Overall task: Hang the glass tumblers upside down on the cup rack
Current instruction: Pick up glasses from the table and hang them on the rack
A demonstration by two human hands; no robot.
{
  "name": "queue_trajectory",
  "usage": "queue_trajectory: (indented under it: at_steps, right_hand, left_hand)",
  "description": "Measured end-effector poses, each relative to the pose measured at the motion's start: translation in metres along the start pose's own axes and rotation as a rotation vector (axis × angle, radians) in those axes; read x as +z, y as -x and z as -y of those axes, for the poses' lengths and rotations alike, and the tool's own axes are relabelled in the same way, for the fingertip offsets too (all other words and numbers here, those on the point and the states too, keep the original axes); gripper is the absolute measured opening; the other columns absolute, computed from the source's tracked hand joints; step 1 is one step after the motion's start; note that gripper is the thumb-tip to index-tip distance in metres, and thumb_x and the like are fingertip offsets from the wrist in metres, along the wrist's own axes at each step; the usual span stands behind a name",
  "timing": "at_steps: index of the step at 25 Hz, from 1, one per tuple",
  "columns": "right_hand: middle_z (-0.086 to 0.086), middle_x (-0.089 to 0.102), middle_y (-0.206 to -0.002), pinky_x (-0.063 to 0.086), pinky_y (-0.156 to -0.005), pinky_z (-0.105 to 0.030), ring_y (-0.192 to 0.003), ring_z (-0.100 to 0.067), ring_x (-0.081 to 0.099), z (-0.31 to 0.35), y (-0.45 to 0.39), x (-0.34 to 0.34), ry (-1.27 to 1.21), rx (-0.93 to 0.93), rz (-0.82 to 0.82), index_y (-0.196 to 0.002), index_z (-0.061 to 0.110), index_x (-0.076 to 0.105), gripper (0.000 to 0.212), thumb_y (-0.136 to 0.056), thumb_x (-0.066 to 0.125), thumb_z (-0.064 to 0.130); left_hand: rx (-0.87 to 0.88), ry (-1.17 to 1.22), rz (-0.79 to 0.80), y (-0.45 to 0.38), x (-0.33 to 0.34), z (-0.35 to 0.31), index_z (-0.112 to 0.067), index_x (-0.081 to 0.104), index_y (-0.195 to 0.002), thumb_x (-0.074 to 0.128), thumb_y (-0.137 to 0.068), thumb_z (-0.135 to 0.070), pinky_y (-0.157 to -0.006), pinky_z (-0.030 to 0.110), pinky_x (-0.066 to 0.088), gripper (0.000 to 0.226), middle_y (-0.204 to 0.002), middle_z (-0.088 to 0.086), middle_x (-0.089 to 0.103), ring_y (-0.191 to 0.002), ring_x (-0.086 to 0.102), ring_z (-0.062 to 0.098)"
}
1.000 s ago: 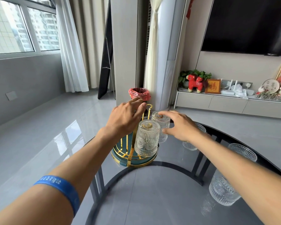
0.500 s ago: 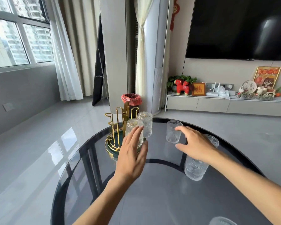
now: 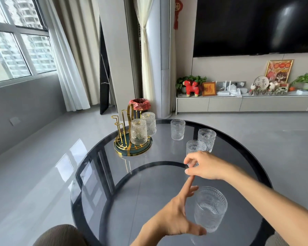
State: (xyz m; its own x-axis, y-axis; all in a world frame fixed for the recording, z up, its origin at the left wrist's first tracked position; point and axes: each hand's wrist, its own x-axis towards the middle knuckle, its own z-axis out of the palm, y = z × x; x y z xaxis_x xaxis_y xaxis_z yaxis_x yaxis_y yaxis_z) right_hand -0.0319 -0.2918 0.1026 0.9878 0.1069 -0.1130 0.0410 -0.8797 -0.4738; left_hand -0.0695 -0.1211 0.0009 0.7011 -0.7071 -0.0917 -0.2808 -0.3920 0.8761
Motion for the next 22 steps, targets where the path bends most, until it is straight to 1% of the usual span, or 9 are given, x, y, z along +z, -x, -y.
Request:
queue_trajectory:
  at_steps: [3, 5, 8, 10, 12, 14, 16, 19, 22]
  right_hand:
    - [0.009, 0.07, -0.097, 0.052, -0.084, -0.031, -0.087, -0.011, 0.064, 0.011, 0.014, 0.001, 0.012, -0.023, 0.067, -0.11, 0.023, 0.065, 0.033, -0.078, 0.067, 0.033]
    - [0.01, 0.069, -0.099, 0.052, -0.084, -0.031, -0.087, -0.01, 0.064, 0.015, 0.02, 0.001, 0.029, -0.033, 0.104, -0.108, 0.026, 0.066, 0.032, -0.078, 0.066, 0.037]
    - [0.009, 0.07, -0.096, 0.051, -0.077, -0.031, -0.082, -0.01, 0.063, 0.021, 0.025, -0.001, 0.101, -0.008, 0.2, -0.097, 0.027, 0.069, 0.03, -0.075, 0.064, 0.046]
    - [0.012, 0.069, -0.102, 0.051, -0.077, -0.031, -0.083, -0.009, 0.061, 0.023, 0.027, -0.006, 0.145, 0.035, 0.265, -0.101, 0.032, 0.067, 0.041, -0.07, 0.062, 0.058]
    - [0.014, 0.059, -0.122, 0.047, -0.081, -0.029, -0.098, -0.009, 0.058, 0.026, 0.026, -0.012, 0.167, 0.043, 0.298, -0.118, 0.042, 0.056, 0.057, -0.068, 0.063, 0.067]
    - [0.013, 0.051, -0.131, 0.044, -0.083, -0.029, -0.106, -0.011, 0.055, 0.031, 0.02, -0.016, 0.124, 0.015, 0.251, -0.127, 0.047, 0.044, 0.066, -0.068, 0.067, 0.066]
    - [0.008, 0.055, -0.124, 0.048, -0.078, -0.03, -0.101, -0.015, 0.058, 0.041, 0.009, -0.015, -0.136, -0.009, 0.138, -0.123, 0.043, 0.046, 0.063, -0.068, 0.073, 0.06]
    - [-0.007, 0.06, -0.118, 0.057, -0.067, -0.037, -0.098, -0.029, 0.063, 0.064, -0.016, 0.001, -0.82, 0.035, 0.03, -0.116, 0.028, 0.055, 0.066, -0.061, 0.081, 0.055]
    - [-0.012, 0.057, -0.126, 0.059, -0.064, -0.04, -0.111, -0.042, 0.059, 0.09, -0.041, 0.035, -1.127, 0.052, 0.003, -0.123, 0.021, 0.051, 0.082, -0.056, 0.085, 0.055]
  left_hand:
    - [0.036, -0.034, -0.084, 0.0, 0.026, 0.002, -0.062, -0.009, -0.147, 0.089, -0.059, -0.035, -0.111, 0.02, 0.029, 0.134, -0.152, -0.033, 0.03, -0.139, 0.028, -0.013]
    - [-0.043, 0.017, -0.143, 0.003, 0.032, 0.006, -0.057, 0.01, -0.149, 0.089, -0.061, -0.034, -0.109, 0.016, 0.034, 0.12, -0.143, -0.036, 0.043, -0.134, 0.038, -0.015]
    - [0.016, 0.112, -0.246, -0.005, 0.022, 0.014, -0.033, 0.06, -0.115, 0.085, -0.072, -0.025, -0.08, 0.007, 0.046, 0.05, -0.101, -0.018, 0.071, -0.1, 0.064, -0.006]
    - [-0.08, 0.082, -0.222, -0.013, 0.018, 0.002, -0.018, 0.066, -0.091, 0.082, -0.072, -0.017, -0.065, 0.011, 0.046, 0.025, -0.081, -0.004, 0.072, -0.079, 0.067, 0.001]
    - [0.131, 0.171, -0.292, -0.002, 0.004, 0.009, -0.029, 0.065, -0.105, 0.087, -0.06, -0.006, -0.076, 0.01, 0.048, 0.055, -0.099, -0.005, 0.076, -0.092, 0.069, 0.002]
    - [0.089, 0.33, -0.525, 0.006, -0.022, 0.013, -0.032, 0.064, -0.111, 0.09, -0.052, -0.002, -0.083, 0.013, 0.048, 0.071, -0.104, -0.007, 0.076, -0.096, 0.069, 0.004]
    - [0.182, 0.532, -0.599, 0.004, -0.05, 0.007, -0.029, 0.064, -0.114, 0.092, -0.052, -0.008, -0.08, 0.02, 0.053, 0.071, -0.1, -0.004, 0.075, -0.093, 0.069, 0.009]
    - [0.228, 0.885, -0.794, 0.001, -0.087, 0.004, -0.017, 0.059, -0.123, 0.088, -0.059, -0.019, -0.076, 0.032, 0.059, 0.07, -0.106, 0.003, 0.076, -0.095, 0.073, 0.017]
    - [0.172, 1.119, -0.894, 0.003, -0.112, 0.016, -0.017, 0.06, -0.126, 0.081, -0.071, -0.025, -0.091, 0.04, 0.055, 0.058, -0.113, 0.008, 0.075, -0.098, 0.073, 0.024]
